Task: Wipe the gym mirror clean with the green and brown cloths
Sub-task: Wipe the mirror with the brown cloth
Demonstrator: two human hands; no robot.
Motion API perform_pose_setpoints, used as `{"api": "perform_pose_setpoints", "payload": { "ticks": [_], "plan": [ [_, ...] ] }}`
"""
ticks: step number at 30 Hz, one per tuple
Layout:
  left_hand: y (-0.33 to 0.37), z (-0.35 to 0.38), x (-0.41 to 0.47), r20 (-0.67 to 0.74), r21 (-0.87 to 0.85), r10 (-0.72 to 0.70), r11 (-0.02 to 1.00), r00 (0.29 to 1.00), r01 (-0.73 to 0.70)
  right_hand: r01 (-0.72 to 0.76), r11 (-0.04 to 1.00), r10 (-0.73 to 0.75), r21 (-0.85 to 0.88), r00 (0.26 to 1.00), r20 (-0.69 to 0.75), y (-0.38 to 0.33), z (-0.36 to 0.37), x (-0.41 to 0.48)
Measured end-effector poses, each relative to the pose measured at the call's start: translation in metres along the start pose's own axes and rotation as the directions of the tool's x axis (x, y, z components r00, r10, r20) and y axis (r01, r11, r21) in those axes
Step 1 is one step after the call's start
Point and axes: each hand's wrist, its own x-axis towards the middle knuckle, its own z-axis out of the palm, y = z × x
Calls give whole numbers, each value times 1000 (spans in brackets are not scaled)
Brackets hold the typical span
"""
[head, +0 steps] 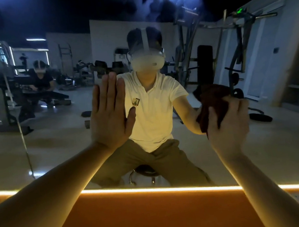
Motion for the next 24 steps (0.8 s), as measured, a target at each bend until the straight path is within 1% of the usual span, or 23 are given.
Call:
{"api": "perform_pose_setpoints", "payload": {
  "ticks": [1,2,3,5,7,8,9,10,11,12,13,14,15,17,18,19,21,22,23,24],
  "plan": [
    [0,0,0,-3,-7,1,1000,1000,-1,-55,998,56,16,996,-67,-15,8,-1],
    [0,0,0,-6,-15,0,1000,1000,0,-83,997,83,11,991,-104,-32,20,-10],
    [1,-1,0,-8,-22,-2,1000,1000,1,-89,996,89,6,991,-102,-49,30,-25],
    [1,0,0,-9,-31,0,1000,1000,0,-66,997,67,29,998,-21,-83,50,-67],
    [0,0,-1,-6,-42,-3,999,1000,3,-4,999,0,53,997,81,-106,63,-109],
    [-1,1,-1,-4,-47,-4,999,1000,4,55,997,-62,58,990,128,-110,66,-125],
    [-2,1,-2,3,-52,-4,999,1000,4,148,987,-157,65,971,179,-109,67,-138],
    [-3,0,-2,14,-58,-1,998,1000,1,274,959,-284,74,930,234,-103,64,-145],
    [-3,-1,-1,25,-64,5,998,1000,-3,406,909,-414,88,862,292,-95,58,-143],
    [-2,-3,0,36,-64,10,998,999,-8,499,860,-504,108,792,345,-86,51,-135],
    [-1,-6,0,48,-58,14,998,999,-12,535,837,-536,115,759,369,-80,42,-123],
    [-2,-7,0,60,-53,21,998,998,-18,517,851,-513,94,778,363,-77,35,-106],
    [-3,-10,-1,70,-52,33,998,997,-29,451,891,-442,55,831,337,-76,28,-85],
    [-9,-18,-2,94,-76,79,995,992,-72,262,965,-251,-14,938,238,-84,18,-34],
    [-15,-24,-2,111,-98,118,989,987,-107,181,983,-175,-23,971,164,-91,16,-10],
    [-23,-31,-3,129,-118,169,981,977,-154,119,993,-117,-14,988,97,-101,18,11],
    [-49,-44,-2,154,-122,253,964,955,-235,26,1000,-26,17,1000,10,-129,29,36],
    [-66,-50,1,159,-105,249,966,955,-235,-11,1000,12,22,1000,-17,-147,38,37],
    [-84,-54,4,155,-78,208,977,966,-198,-35,999,36,23,999,-37,-164,48,31],
    [-101,-58,9,144,-45,142,990,979,-137,-39,999,40,25,999,-26,-180,59,18]
  ]
}}
